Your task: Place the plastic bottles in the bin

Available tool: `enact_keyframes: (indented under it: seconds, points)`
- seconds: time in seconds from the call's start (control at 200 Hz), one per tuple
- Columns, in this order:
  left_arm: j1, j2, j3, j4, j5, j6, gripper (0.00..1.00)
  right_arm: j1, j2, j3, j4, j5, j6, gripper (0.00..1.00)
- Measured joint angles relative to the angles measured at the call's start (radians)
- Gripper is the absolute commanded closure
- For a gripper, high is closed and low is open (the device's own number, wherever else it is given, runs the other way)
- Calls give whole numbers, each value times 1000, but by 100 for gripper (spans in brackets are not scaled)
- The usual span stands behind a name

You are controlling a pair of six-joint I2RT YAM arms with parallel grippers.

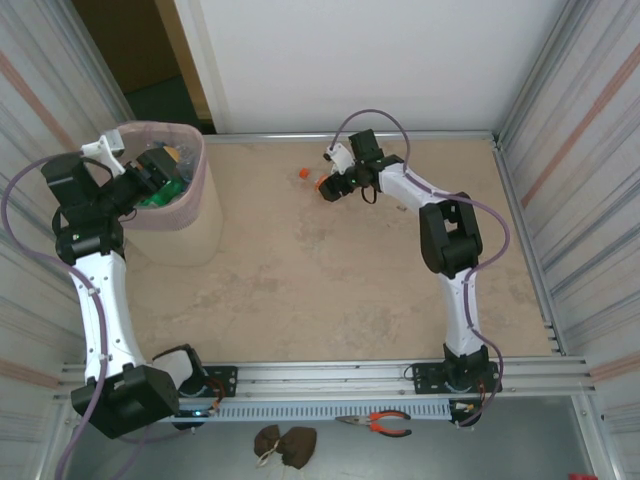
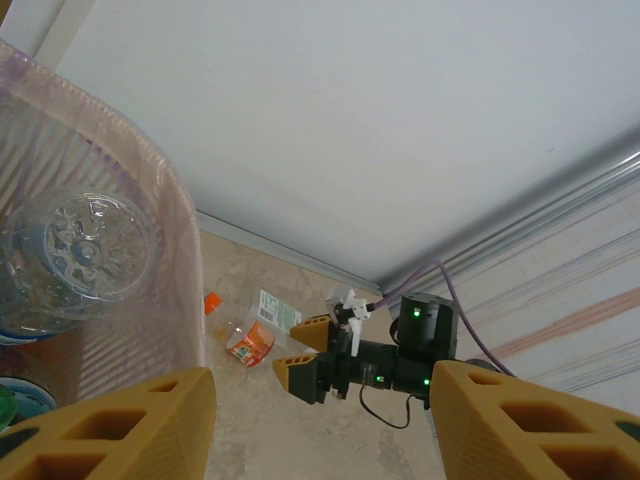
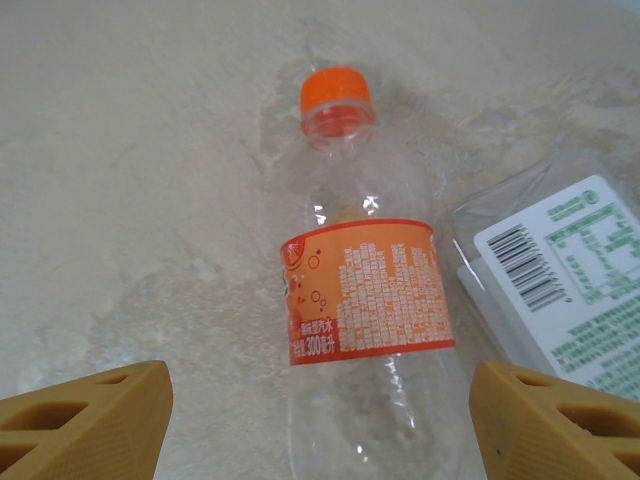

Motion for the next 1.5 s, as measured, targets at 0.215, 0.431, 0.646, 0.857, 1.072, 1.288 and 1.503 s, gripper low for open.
enact_keyframes:
  seconds: [0.215, 0.431, 0.646, 0.857, 1.072, 1.288, 1.503]
  points:
    - [0, 20, 0, 0, 0, 0, 40, 0, 86, 77, -46, 27, -23, 24]
    - [0, 37, 0, 1, 0, 0, 39, 0, 121, 101, -79, 62, -48, 24]
    - [0, 44, 0, 1, 0, -1, 39, 4, 161, 137, -105, 89, -59, 27]
    - [0, 47, 0, 1, 0, -1, 39, 13, 181, 143, -115, 103, -70, 34]
    - [-1, 47, -3, 1, 0, 0, 40, 23, 175, 133, -113, 108, -79, 41]
    - [-45, 47, -3, 1, 2, 20, 41, 45, 5, -98, -73, 114, -106, 43]
    - [-152, 54, 37, -55, 18, 121, 42, 102, -279, -312, -42, 115, -200, 45]
